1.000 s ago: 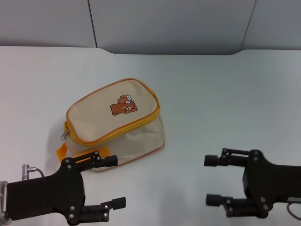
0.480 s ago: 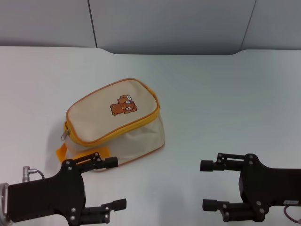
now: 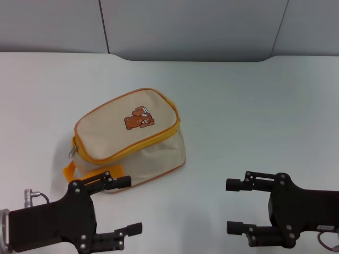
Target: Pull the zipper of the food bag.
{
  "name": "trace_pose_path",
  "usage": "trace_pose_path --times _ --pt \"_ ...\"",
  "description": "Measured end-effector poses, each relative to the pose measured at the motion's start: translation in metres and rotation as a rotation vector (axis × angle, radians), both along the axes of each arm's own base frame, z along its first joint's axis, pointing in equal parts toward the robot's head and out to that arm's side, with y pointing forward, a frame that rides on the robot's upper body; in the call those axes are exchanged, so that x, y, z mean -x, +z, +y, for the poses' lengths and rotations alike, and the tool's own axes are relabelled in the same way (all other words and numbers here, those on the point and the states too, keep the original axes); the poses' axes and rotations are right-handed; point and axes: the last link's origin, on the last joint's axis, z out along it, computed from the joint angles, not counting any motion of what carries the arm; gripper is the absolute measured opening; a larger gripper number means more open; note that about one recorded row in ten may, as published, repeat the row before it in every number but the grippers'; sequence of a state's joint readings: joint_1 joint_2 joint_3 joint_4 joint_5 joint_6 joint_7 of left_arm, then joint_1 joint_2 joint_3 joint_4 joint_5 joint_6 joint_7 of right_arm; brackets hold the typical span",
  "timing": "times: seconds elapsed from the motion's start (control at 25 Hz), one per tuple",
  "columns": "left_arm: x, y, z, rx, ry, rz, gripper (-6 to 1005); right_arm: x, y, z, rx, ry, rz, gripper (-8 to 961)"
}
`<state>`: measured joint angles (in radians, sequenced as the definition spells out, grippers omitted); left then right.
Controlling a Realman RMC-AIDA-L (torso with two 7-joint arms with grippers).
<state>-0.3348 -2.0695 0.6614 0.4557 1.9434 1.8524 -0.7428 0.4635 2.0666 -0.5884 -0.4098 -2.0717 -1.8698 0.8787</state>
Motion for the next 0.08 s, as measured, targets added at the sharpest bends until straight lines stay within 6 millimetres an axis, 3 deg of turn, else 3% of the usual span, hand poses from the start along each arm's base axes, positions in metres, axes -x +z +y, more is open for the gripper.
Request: trace_pose_path --times 0.08 --pt "0.0005 0.0004 -0.0001 -0.009 0.004 -0.003 821 -0.0002 -0.0002 0.0002 -0.004 -0.003 0.001 730"
